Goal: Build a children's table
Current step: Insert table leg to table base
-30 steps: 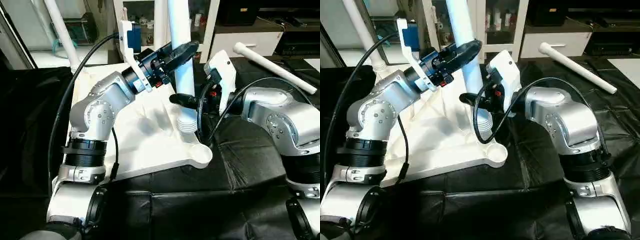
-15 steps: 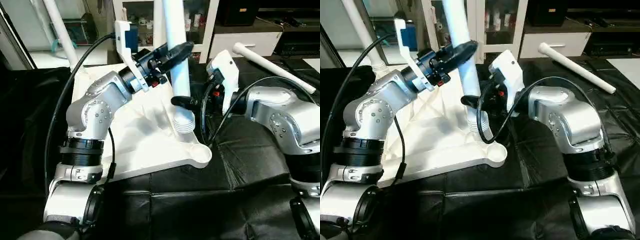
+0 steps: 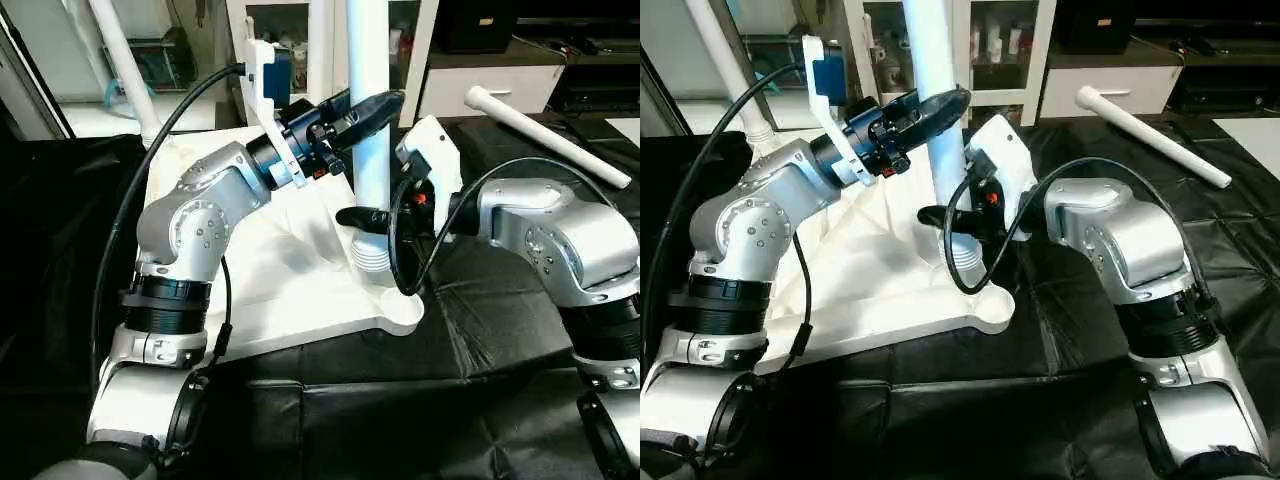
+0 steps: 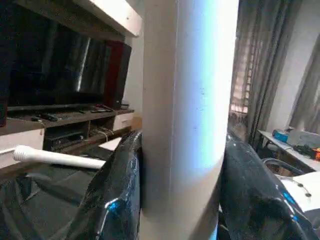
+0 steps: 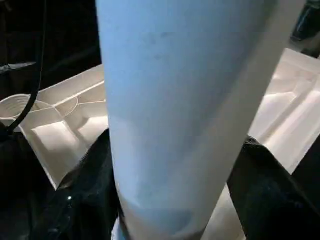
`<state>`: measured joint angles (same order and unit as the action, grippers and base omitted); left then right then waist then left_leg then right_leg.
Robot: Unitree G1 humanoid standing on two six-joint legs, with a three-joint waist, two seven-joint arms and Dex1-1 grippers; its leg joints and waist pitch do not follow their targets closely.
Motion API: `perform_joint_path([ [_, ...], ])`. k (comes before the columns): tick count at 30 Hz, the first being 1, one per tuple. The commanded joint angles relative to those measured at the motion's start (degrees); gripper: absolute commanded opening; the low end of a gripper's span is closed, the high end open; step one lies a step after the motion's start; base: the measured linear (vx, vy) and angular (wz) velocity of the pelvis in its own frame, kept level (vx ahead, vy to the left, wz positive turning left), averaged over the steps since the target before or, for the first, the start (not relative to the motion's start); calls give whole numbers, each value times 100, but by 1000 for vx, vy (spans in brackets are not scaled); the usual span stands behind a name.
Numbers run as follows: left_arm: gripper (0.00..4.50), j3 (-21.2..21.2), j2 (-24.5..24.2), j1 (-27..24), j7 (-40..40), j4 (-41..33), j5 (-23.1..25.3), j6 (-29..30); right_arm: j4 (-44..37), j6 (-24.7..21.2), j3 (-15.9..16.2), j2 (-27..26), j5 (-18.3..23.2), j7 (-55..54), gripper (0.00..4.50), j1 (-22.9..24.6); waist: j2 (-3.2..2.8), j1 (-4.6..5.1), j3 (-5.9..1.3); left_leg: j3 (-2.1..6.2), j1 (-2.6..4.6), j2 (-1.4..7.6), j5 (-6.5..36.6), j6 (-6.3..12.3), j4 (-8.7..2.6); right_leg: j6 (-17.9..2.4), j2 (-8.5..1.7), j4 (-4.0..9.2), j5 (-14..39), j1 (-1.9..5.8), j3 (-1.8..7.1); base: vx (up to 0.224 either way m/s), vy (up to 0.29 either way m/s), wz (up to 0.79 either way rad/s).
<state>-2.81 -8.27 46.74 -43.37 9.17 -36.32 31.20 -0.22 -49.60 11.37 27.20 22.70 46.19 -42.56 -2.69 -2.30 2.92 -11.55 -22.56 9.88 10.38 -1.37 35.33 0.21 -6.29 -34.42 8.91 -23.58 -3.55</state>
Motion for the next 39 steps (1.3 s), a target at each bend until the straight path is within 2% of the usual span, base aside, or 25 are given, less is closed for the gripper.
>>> perform_joint_path([
  [1,180,52,-51,39,-71,-210,33,61,43,-61,25,40,-45,4,270,-96,114,-13,-437,122,146,242,1019,109,-395,-1276,-173,342,1257,303,191,0,0,0],
  [11,180,120,-111,31,-151,-182,73,18,78,-36,61,55,-55,110,194,-96,105,-15,-438,123,140,240,965,134,-393,-1294,-167,334,1204,305,187,0,0,0],
  [15,180,167,-169,24,-209,-171,91,0,41,-15,107,81,-76,160,187,-78,114,-8,-436,122,144,242,1019,107,-396,-1282,-164,338,1238,302,190,0,0,0],
  [16,180,189,-183,30,-166,-147,164,-38,20,-8,91,80,-62,168,187,-69,130,-12,-438,124,142,242,1002,118,-397,-1281,-169,337,1238,307,188,0,0,0],
  [18,179,215,-184,50,39,-78,342,-105,4,23,56,67,-38,177,186,-58,117,-15,-439,128,142,249,981,118,-394,-1267,-174,331,1229,305,191,0,0,0],
  [19,235,185,-177,54,-2,-64,225,36,6,67,29,49,-32,171,186,-50,120,-16,-440,121,140,241,964,117,-390,-1278,-175,329,1221,307,192,0,0,0],
  [20,249,151,-178,29,10,-93,153,126,36,148,-53,-3,-44,88,186,-39,136,-18,-439,120,138,242,956,121,-391,-1283,-176,330,1219,306,192,0,0,0],
  [22,249,35,-141,-26,34,-119,-44,293,115,329,-205,-101,-101,-107,186,-26,123,-15,-436,113,138,238,934,103,-387,-1308,-179,322,1230,292,193,0,0,0],
  [23,256,-49,-126,-87,114,-84,-51,230,223,410,-409,-225,-135,-386,186,-30,147,-16,-440,113,134,235,913,107,-386,-1304,-177,326,1236,292,191,0,0,0],
  [25,284,-112,-135,-147,119,-43,-81,207,332,501,-554,-276,-173,-567,186,-36,147,-9,-435,111,142,231,940,93,-388,-1274,-170,341,1319,285,188,0,0,0],
  [27,292,-198,-167,-271,98,-16,-143,215,572,661,-811,-311,-220,-829,186,-48,141,-2,-436,111,144,227,954,57,-391,-1247,-164,344,1370,283,185,0,0,0],
  [31,332,-116,-263,-488,-12,-122,-79,216,754,775,-982,-225,-205,-847,186,25,136,8,-443,112,147,230,958,89,-392,-1235,-156,333,1310,282,181,0,0,0],
  [32,334,279,-503,-853,-337,-228,221,136,778,836,-979,-31,-204,-660,186,287,167,-1,-436,108,139,236,930,126,-392,-1214,-166,338,1292,295,186,0,0,0],
  [34,349,831,-793,-1114,-644,-247,727,-167,704,786,-935,90,-181,-503,186,472,166,-17,-439,123,142,251,886,194,-402,-1122,-166,351,1314,290,188,0,0,0],
  [35,356,1517,-1110,-1390,-1052,-211,1292,-561,586,725,-914,183,-131,-363,186,671,156,-10,-437,124,149,266,893,214,-409,-1025,-164,348,1341,279,199,0,0,0],
  [36,356,1517,-1110,-1390,-1052,-211,1292,-561,586,725,-914,183,-131,-363,186,671,159,-7,-438,133,135,257,871,221,-410,-1004,-166,356,1328,285,198,0,0,0],
  [37,359,1825,-1206,-1504,-1217,-118,1555,-812,503,665,-913,214,-93,-317,186,768,159,5,-437,121,137,258,877,198,-412,-1008,-161,350,1321,286,200,0,0,0],
  [39,359,2151,-1248,-1641,-1458,75,1785,-1086,349,587,-888,259,-28,-245,186,930,142,12,-426,132,140,262,1038,121,-432,-1008,-172,379,1521,271,201,0,0,0],
])
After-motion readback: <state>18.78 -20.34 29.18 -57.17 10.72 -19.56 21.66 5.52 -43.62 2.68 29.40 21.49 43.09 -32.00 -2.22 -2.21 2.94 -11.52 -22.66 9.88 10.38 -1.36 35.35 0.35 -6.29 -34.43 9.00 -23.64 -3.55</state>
